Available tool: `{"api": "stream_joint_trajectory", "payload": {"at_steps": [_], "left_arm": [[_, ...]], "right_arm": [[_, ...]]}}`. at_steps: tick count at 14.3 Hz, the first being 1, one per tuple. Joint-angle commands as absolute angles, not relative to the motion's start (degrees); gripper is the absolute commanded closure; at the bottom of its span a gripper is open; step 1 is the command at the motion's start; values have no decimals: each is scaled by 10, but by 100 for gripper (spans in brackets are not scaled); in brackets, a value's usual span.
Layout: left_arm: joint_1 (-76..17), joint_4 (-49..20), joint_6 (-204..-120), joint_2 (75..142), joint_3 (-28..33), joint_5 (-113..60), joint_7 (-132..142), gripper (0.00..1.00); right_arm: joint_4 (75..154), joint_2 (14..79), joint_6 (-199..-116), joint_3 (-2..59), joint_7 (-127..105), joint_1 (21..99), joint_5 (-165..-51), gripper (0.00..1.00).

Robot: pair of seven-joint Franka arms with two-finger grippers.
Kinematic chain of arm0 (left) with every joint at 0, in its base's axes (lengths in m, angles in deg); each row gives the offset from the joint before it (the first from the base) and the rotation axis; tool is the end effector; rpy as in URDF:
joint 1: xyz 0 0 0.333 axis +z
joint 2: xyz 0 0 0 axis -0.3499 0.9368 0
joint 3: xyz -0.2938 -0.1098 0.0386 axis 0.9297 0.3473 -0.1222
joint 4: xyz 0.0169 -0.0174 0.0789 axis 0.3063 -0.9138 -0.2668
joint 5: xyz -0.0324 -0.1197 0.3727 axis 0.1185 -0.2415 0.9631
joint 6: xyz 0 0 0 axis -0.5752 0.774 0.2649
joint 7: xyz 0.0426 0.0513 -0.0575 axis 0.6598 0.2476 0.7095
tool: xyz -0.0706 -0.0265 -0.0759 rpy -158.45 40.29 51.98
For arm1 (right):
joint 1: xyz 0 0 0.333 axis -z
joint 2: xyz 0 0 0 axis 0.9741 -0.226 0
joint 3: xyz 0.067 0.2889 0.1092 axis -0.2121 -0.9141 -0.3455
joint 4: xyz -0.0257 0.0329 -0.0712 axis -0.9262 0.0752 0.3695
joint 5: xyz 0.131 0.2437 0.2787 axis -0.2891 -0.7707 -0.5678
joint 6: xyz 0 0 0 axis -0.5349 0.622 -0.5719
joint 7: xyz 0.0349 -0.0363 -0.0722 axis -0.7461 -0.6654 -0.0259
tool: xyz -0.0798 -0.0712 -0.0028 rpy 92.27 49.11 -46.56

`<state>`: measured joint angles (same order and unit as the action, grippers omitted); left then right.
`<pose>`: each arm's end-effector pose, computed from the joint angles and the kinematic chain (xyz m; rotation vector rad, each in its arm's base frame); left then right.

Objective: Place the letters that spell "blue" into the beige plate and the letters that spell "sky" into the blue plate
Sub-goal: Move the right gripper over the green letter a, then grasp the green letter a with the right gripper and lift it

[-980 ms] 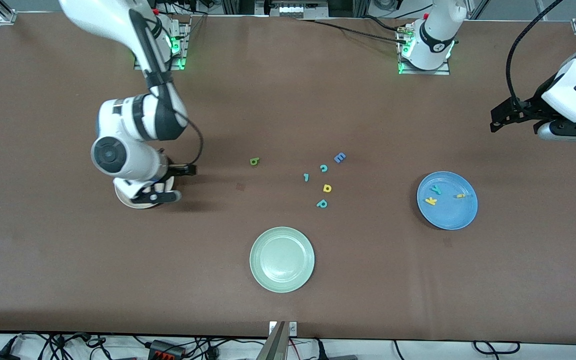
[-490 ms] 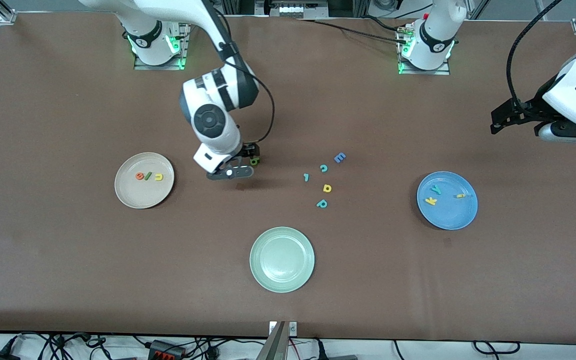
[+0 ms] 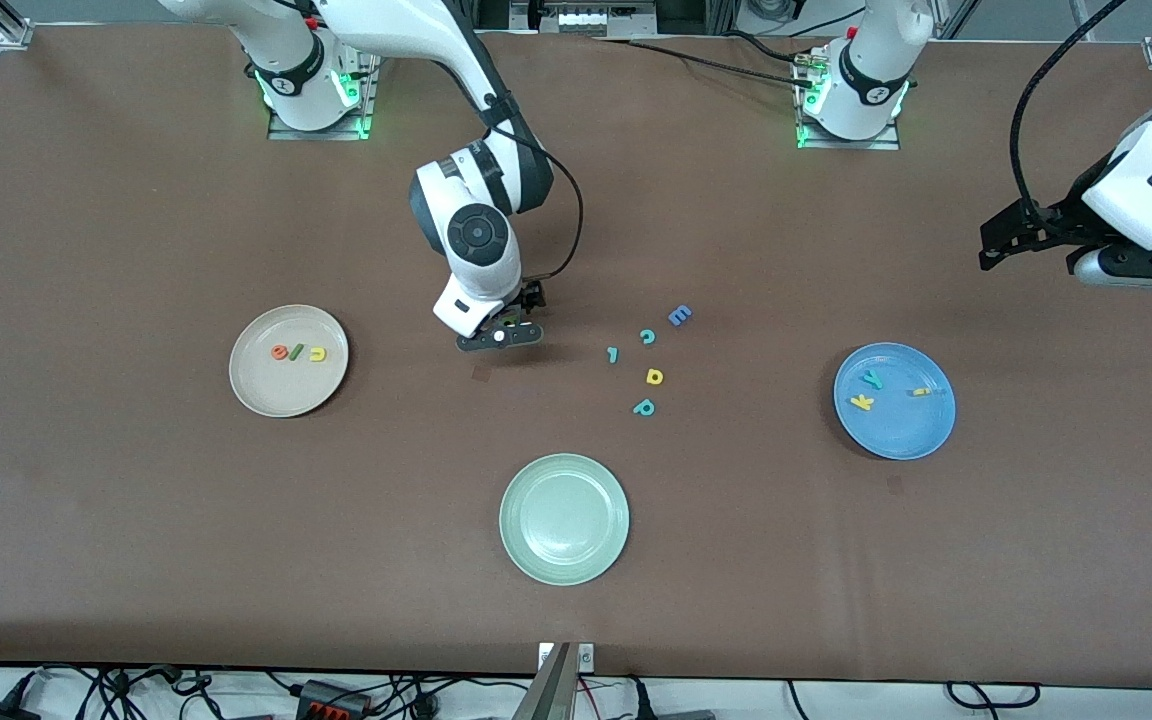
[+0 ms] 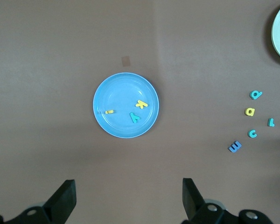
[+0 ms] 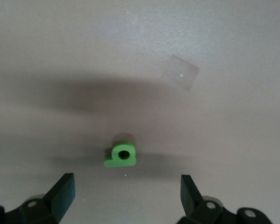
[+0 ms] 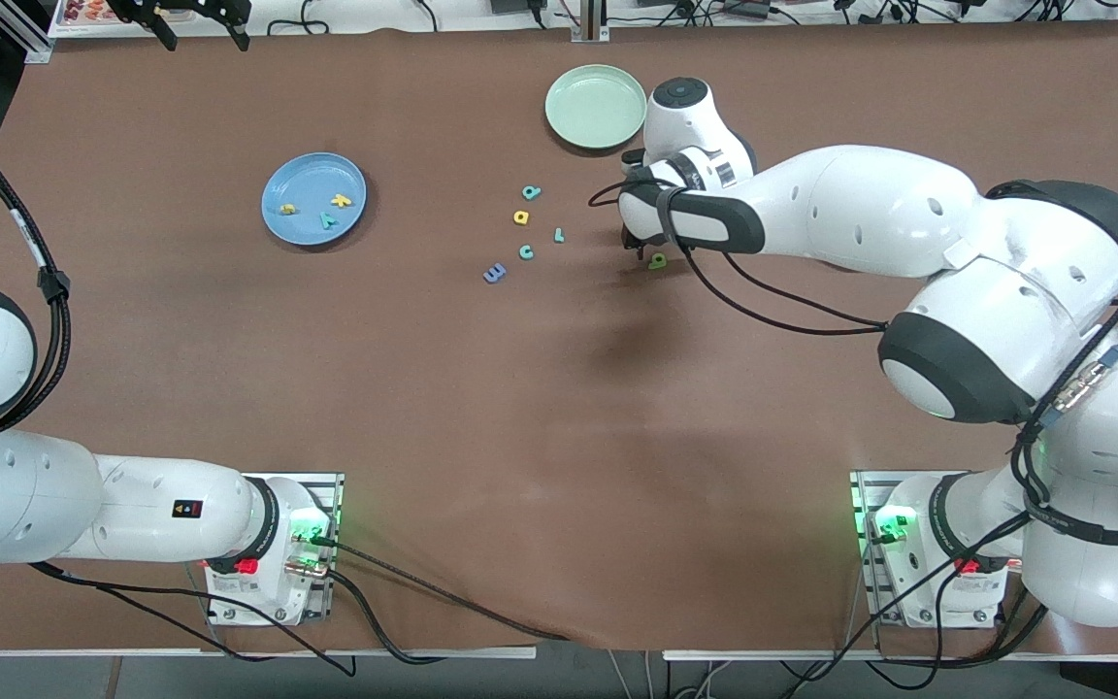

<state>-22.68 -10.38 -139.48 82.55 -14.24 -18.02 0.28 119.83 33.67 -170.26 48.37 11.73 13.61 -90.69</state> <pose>0.5553 -0.0357 0.5923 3.1316 -0.0514 -0.0188 0.4827 0.4128 0.2074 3.0653 0.2732 -0.1719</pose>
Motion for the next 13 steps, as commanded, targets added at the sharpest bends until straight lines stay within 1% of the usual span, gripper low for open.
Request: {"api": "stream_joint_trajectory", "payload": {"at_steps": [1, 4, 7, 8, 9, 10, 12, 13], "left_arm": [[-232, -85, -1379, 832, -145, -187, -1, 0], [-232, -84, -1379, 832, -145, -187, 0, 0], [-232, -84, -1379, 832, -145, -187, 0, 0], [-232, -84, -1379, 832, -145, -187, 0, 0], [-232, -84, -1379, 832, -145, -187, 0, 0], [-232, -84, -1379, 832, -145, -187, 0, 0], [-232, -84, -1379, 832, -145, -187, -1, 0], [-232, -84, -1379, 832, -145, -187, -1, 0]], "right_arm": [[1193, 324, -1723, 478, 118, 132, -926, 0], [1193, 302, -1741, 474, 117, 131, -948, 0], [1193, 296, -1741, 474, 113, 130, -971, 1], [1193, 295, -1741, 474, 113, 130, -972, 4], [1193, 295, -1741, 474, 112, 130, -972, 9], [1193, 295, -1741, 474, 109, 130, -972, 18], [1193, 295, -1741, 474, 108, 130, -972, 23], [1193, 295, -1741, 474, 108, 131, -972, 30]]}}
